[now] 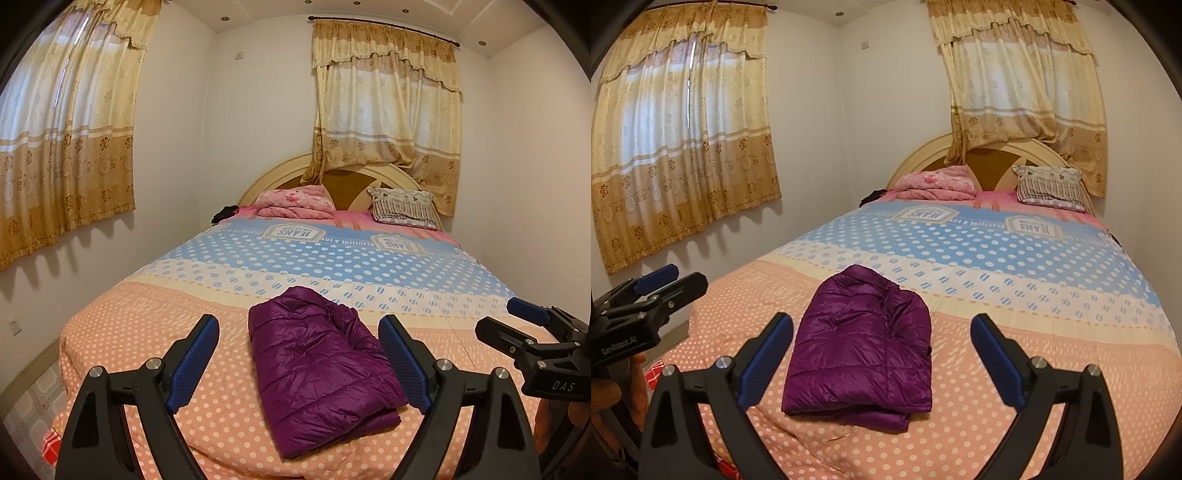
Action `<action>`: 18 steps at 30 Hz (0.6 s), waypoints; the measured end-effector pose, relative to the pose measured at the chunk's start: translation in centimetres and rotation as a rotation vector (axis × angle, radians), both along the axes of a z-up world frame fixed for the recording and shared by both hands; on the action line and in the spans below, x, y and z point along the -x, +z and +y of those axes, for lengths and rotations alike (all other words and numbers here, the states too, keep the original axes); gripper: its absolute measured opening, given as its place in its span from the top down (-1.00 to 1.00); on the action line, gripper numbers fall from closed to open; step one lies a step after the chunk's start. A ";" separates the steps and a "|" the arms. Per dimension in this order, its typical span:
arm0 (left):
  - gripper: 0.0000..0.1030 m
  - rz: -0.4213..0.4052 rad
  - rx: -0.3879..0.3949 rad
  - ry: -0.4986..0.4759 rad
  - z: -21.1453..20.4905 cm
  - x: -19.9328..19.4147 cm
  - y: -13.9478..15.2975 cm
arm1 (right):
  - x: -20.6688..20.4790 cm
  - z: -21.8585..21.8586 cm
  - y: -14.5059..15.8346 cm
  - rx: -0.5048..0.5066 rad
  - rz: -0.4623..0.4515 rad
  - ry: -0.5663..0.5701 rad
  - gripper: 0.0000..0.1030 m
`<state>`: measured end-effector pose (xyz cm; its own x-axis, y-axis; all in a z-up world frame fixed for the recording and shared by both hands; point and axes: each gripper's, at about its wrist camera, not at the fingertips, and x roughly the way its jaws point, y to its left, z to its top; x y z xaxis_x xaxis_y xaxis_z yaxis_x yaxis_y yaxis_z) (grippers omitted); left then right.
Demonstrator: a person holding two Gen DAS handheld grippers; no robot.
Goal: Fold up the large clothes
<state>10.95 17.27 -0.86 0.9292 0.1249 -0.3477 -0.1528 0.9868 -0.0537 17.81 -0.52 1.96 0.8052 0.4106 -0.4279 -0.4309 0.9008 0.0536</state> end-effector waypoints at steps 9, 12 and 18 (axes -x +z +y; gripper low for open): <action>-0.71 0.002 0.001 0.001 0.1 0.0 0.1 | 0.2 0.4 0.1 0.002 -0.009 0.006 -0.93; -0.71 0.002 0.003 0.004 0.1 0.0 0.0 | 0.2 0.5 0.3 0.005 -0.017 0.006 -0.94; -0.71 0.002 0.002 0.000 0.1 0.2 0.0 | 0.3 0.8 0.2 0.004 -0.018 0.014 -0.97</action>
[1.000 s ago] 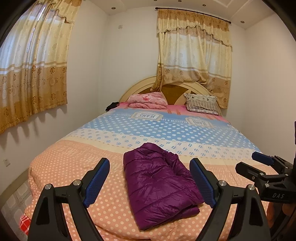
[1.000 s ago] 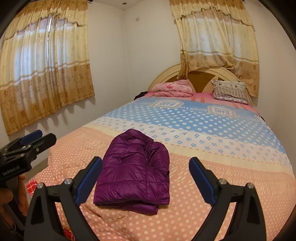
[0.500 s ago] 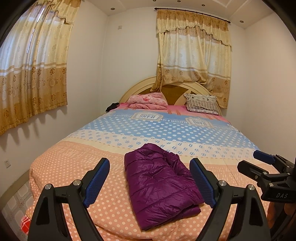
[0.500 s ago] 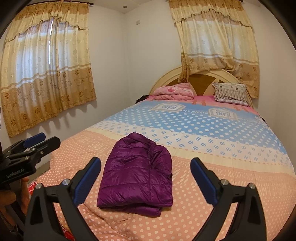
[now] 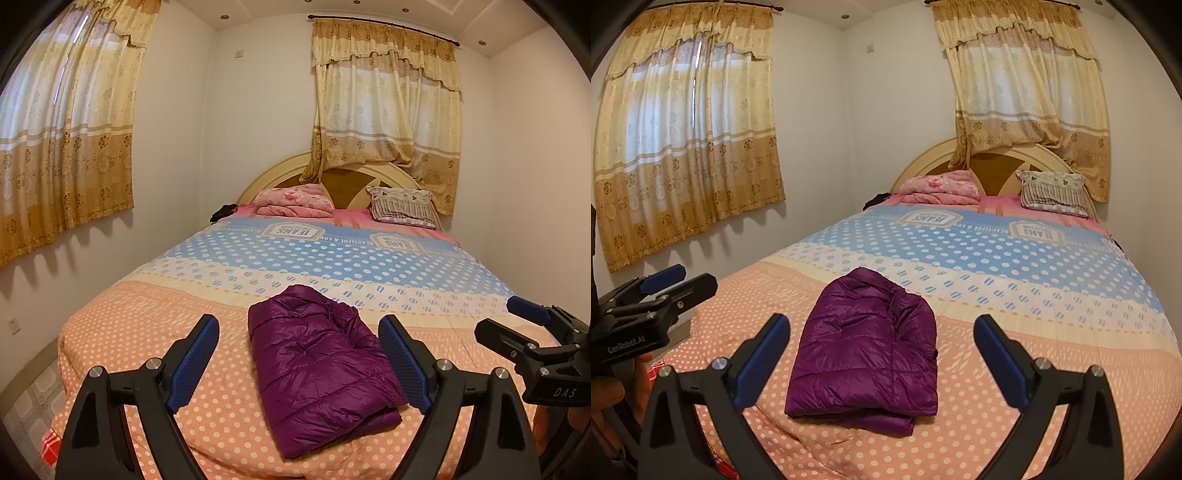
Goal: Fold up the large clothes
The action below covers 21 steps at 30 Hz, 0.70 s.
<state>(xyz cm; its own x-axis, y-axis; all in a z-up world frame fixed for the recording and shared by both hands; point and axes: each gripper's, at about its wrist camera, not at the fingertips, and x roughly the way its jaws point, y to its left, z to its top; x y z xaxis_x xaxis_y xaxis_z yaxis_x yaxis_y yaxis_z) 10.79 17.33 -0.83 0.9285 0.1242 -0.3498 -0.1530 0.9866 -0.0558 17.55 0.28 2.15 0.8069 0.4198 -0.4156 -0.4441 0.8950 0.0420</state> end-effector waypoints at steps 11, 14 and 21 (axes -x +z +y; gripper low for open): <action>-0.71 0.005 -0.006 0.029 0.4 -0.4 -0.2 | 0.2 0.0 -0.3 0.003 0.006 -0.006 -0.97; -0.71 -0.005 -0.001 0.035 0.6 -0.3 0.0 | 0.4 0.0 -0.2 0.006 -0.004 0.002 -0.97; -0.72 -0.026 0.004 0.021 0.6 -0.1 0.4 | 0.5 0.2 -0.2 0.012 -0.014 0.016 -0.97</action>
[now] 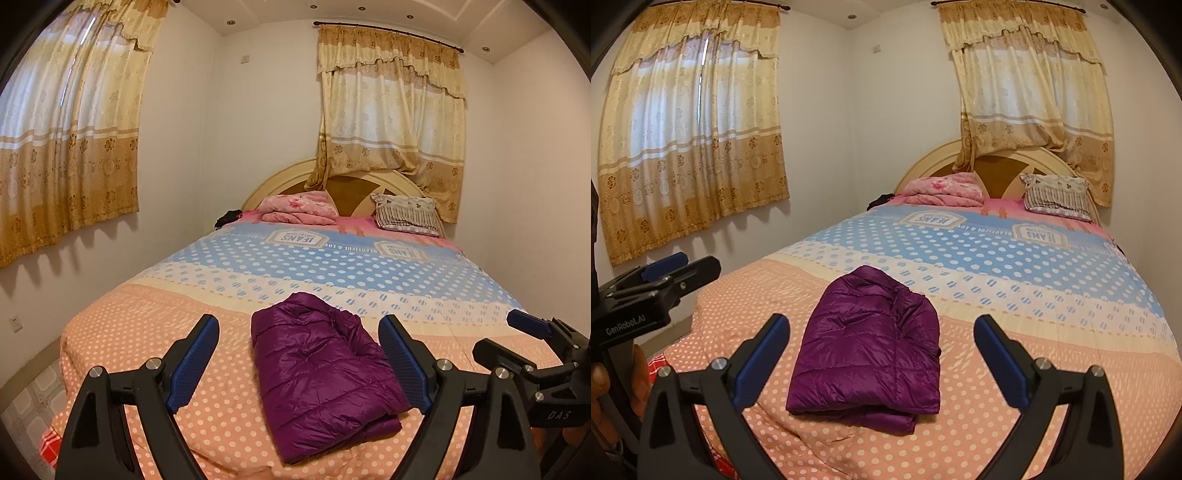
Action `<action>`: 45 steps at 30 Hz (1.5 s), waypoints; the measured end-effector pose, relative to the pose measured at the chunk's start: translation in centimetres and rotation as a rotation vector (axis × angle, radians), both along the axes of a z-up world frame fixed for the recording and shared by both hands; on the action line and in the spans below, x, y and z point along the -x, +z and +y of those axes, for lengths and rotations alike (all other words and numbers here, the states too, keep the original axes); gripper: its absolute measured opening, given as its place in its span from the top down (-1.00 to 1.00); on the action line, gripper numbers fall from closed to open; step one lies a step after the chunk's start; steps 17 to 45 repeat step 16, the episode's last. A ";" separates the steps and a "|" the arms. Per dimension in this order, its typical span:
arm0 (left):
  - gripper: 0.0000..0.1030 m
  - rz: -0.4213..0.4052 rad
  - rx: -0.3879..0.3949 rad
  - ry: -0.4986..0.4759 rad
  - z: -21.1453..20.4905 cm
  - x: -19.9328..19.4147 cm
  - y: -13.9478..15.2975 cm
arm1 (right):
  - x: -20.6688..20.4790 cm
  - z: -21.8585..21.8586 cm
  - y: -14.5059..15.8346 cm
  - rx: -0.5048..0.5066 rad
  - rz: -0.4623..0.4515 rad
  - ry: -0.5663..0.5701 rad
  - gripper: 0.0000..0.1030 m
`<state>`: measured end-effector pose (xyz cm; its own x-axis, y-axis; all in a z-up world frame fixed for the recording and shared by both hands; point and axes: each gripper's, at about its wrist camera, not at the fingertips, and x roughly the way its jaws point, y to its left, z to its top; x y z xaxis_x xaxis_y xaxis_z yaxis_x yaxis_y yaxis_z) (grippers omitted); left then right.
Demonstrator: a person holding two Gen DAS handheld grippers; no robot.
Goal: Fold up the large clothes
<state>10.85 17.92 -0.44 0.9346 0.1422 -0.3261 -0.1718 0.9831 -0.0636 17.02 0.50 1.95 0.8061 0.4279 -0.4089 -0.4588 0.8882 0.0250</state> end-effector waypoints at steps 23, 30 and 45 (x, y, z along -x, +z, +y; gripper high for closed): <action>-0.87 -0.012 -0.043 0.052 -0.2 -0.1 -0.6 | 0.1 0.2 -0.9 0.012 0.012 0.018 -0.97; -0.87 -0.012 -0.043 0.052 -0.2 -0.1 -0.6 | 0.1 0.2 -0.9 0.012 0.012 0.018 -0.97; -0.87 -0.012 -0.043 0.052 -0.2 -0.1 -0.6 | 0.1 0.2 -0.9 0.012 0.012 0.018 -0.97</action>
